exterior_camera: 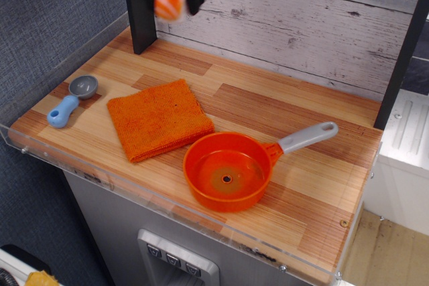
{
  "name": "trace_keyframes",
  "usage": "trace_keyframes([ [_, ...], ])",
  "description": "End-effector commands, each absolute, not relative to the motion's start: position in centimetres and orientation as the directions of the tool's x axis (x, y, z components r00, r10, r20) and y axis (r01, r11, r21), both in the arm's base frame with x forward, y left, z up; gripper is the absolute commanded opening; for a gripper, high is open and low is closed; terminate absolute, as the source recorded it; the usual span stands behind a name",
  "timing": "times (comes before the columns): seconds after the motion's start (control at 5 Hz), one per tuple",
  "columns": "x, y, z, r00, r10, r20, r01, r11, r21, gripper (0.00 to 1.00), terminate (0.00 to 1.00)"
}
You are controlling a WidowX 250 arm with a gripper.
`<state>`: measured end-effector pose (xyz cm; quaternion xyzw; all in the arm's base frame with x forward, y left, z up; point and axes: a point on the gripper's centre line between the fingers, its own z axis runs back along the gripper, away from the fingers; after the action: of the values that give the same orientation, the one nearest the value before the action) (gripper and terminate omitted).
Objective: Put the sushi on top of the napkin towards the top part of the napkin.
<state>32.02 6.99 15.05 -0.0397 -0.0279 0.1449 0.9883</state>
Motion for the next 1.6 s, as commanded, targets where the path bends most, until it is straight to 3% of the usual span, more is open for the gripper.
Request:
trace_keyframes([
  [0.0, 32.2, 9.4, 12.0, 0.944, 0.321, 0.071, -0.313, 0.944, -0.105, 0.00, 0.00],
  [0.4, 33.9, 8.7, 7.4, 0.952, 0.304, 0.017, -0.301, 0.947, -0.114, 0.00, 0.00],
  [0.6, 34.8, 8.4, 5.1, 0.946, 0.321, 0.034, -0.315, 0.941, -0.119, 0.00, 0.00],
  [1.0, 35.6, 7.4, 1.8, 0.957, 0.288, -0.023, -0.289, 0.950, -0.121, 0.00, 0.00],
  [1.2, 35.8, 7.1, 1.8, 0.962, 0.270, -0.043, -0.273, 0.954, -0.126, 1.00, 0.00],
  [1.4, 35.9, 7.0, 2.5, 0.961, 0.275, -0.029, -0.277, 0.954, -0.115, 1.00, 0.00],
])
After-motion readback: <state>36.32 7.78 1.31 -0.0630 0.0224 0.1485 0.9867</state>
